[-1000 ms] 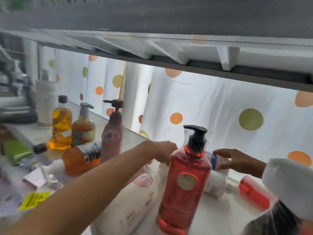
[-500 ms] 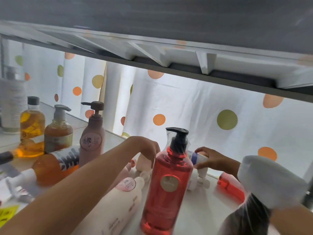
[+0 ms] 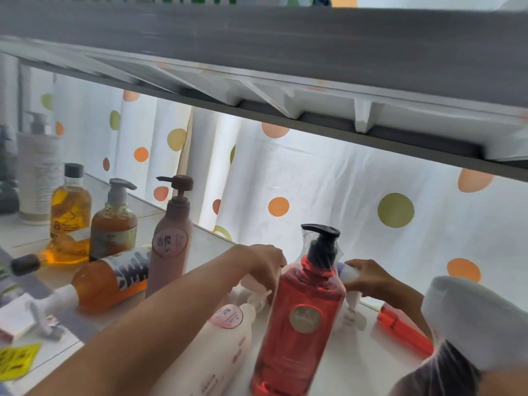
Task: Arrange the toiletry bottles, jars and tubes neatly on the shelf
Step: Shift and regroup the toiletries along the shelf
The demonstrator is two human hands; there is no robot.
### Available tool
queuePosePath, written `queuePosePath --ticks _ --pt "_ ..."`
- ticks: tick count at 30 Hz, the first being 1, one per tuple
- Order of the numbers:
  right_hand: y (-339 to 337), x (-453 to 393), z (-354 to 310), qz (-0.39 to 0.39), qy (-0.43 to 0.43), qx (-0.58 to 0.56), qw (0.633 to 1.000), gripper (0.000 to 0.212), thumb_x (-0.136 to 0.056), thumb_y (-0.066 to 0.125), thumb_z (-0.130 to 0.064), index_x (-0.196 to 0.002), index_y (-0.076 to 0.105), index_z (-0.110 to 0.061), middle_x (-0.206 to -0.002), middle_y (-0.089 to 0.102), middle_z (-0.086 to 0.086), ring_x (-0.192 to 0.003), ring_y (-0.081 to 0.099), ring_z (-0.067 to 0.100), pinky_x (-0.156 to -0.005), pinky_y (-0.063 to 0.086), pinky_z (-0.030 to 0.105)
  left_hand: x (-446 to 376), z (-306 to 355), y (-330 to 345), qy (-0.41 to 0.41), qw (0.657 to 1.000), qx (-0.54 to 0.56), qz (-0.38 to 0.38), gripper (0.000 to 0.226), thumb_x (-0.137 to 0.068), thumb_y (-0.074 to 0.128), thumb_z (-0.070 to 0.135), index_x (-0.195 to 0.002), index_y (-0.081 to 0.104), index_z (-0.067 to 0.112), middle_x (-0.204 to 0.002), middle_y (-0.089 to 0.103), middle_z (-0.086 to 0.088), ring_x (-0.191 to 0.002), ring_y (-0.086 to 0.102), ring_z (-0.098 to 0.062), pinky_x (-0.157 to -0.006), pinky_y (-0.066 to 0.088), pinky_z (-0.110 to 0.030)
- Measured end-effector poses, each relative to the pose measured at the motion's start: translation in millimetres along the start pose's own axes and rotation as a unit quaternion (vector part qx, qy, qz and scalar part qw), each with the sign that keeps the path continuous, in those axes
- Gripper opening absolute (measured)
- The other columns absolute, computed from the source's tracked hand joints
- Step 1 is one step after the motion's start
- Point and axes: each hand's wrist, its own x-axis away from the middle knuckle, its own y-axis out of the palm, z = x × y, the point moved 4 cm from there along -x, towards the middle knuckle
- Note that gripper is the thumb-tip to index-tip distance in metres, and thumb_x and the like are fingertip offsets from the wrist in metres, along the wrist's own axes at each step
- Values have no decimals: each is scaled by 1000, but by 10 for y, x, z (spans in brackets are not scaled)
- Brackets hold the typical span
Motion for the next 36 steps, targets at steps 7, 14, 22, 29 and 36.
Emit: queuePosePath --ticks 7,14,22,29,36 --pt "-726 308 -310 130 6 49 990 66 -34 89 -47 -92 69 -23 -87 70 -3 -81 65 16 -63 48 25 227 201 -337 10 961 -224 164 19 -76 70 26 -87 61 14 -88 64 -3 -84 63 -22 -78 53 -31" --pt "-1276 931 -614 266 -11 -27 964 59 -33 88 -47 -81 72 -17 -80 71 3 -79 67 25 -68 56 42 501 140 -714 -74 913 -208 342 44 -60 71 44 -95 65 17 -88 67 -1 -84 63 -21 -66 44 -26" --pt "-1595 1661 -803 398 -15 -107 911 59 -41 90 -45 -89 69 -17 -87 69 2 -83 65 26 -76 57 45 1008 362 -1081 -113 885 -104 439 67 -50 73 74 -85 61 18 -75 63 2 -68 60 -21 -60 44 -24" --pt "-1609 2373 -987 457 18 -188 869 61 -41 87 -48 -88 67 -16 -88 69 6 -79 67 29 -66 55 40 1631 498 -1236 -115 878 -95 454 61 -45 76 68 -78 55 21 -71 58 4 -65 58 -19 -59 42 -24" --pt "-1067 3218 -1594 496 45 -197 845 54 -61 88 -34 -106 65 -13 -99 65 6 -86 63 27 -68 50 35 2467 367 -1213 -73 878 -93 464 58 -49 76 65 -82 56 21 -72 56 5 -65 54 -17 -60 39 -25"
